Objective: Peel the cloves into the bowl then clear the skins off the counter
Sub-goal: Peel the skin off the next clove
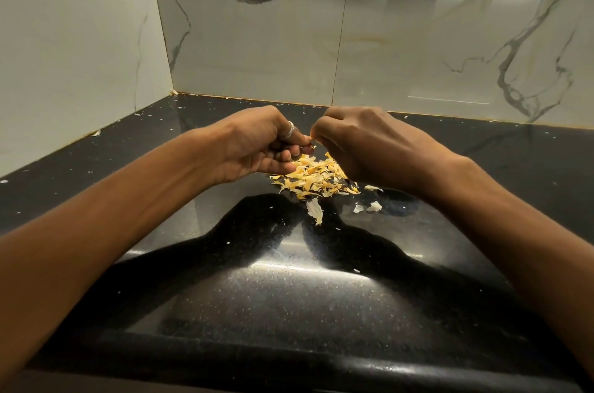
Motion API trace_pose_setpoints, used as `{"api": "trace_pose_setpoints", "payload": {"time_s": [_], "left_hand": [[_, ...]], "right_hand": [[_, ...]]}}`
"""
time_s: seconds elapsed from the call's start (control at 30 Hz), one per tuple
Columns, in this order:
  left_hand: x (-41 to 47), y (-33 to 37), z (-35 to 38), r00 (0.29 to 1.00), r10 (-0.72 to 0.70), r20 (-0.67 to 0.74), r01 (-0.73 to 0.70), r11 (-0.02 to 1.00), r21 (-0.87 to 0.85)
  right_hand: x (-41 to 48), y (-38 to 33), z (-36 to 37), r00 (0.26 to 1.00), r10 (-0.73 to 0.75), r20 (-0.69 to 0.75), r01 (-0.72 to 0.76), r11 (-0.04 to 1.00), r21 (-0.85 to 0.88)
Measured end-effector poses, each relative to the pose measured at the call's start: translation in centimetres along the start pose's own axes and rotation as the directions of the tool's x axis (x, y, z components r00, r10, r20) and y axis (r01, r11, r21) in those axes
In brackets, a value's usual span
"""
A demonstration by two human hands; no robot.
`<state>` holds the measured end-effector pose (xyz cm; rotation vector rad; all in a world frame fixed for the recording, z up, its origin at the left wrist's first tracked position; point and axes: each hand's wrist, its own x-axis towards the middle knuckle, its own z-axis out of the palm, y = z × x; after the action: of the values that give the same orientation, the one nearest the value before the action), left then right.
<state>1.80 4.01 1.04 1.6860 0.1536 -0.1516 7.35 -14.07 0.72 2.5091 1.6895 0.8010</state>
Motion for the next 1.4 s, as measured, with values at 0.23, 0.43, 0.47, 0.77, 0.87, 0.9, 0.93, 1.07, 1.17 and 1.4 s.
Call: {"api": "trace_pose_setpoints", "payload": {"time_s": [0.23, 0.43, 0.47, 0.77, 0.87, 0.9, 0.93, 1.07, 1.17, 1.4], "left_hand": [[0.1, -0.1, 0.1, 1.0, -0.001, -0.015, 0.003, 0.997, 0.08], [0.1, -0.1, 0.2, 1.0, 0.002, 0.001, -0.002, 0.996, 0.088], [0.1, 0.0, 0.1, 1.0, 0.003, 0.007, -0.003, 0.997, 0.076], [0.5, -0.2, -0.4, 0.998, 0.032, 0.046, -0.037, 0.993, 0.11], [0.4, -0.3, -0.5, 0.995, 0.064, 0.07, -0.073, 0.989, 0.128], [0.4, -0.3, -0.5, 0.994, 0.077, 0.078, -0.087, 0.987, 0.134], [0.3, -0.3, -0.5, 0.992, 0.093, 0.085, -0.104, 0.984, 0.145], [0.4, -0.4, -0.4, 0.983, 0.177, 0.056, -0.186, 0.948, 0.258], [0.6, -0.7, -0.3, 0.978, 0.204, 0.031, -0.204, 0.938, 0.281], [0.7, -0.8, -0.1, 0.974, 0.226, 0.005, -0.218, 0.931, 0.293]], "right_hand": [[0.2, -0.1, 0.4, 0.999, -0.034, 0.0, 0.034, 0.999, -0.003], [0.0, 0.2, 0.5, 1.0, 0.017, -0.02, -0.014, 0.99, 0.138], [0.0, 0.3, 0.4, 0.999, 0.034, -0.03, -0.028, 0.984, 0.179], [0.1, 0.8, 0.5, 0.969, 0.243, 0.035, -0.23, 0.848, 0.477], [0.1, 0.8, 0.7, 0.973, 0.231, 0.002, -0.209, 0.876, 0.436], [0.1, 0.7, 0.7, 0.974, 0.224, -0.012, -0.199, 0.888, 0.415], [0.1, 0.7, 0.7, 0.975, 0.221, -0.022, -0.194, 0.898, 0.395], [0.0, 0.6, 0.6, 0.971, 0.234, -0.039, -0.202, 0.9, 0.387], [0.1, 0.6, 0.7, 0.958, 0.282, -0.054, -0.229, 0.863, 0.451], [0.2, 0.1, 1.2, 0.927, 0.372, -0.055, -0.284, 0.789, 0.544]]}}
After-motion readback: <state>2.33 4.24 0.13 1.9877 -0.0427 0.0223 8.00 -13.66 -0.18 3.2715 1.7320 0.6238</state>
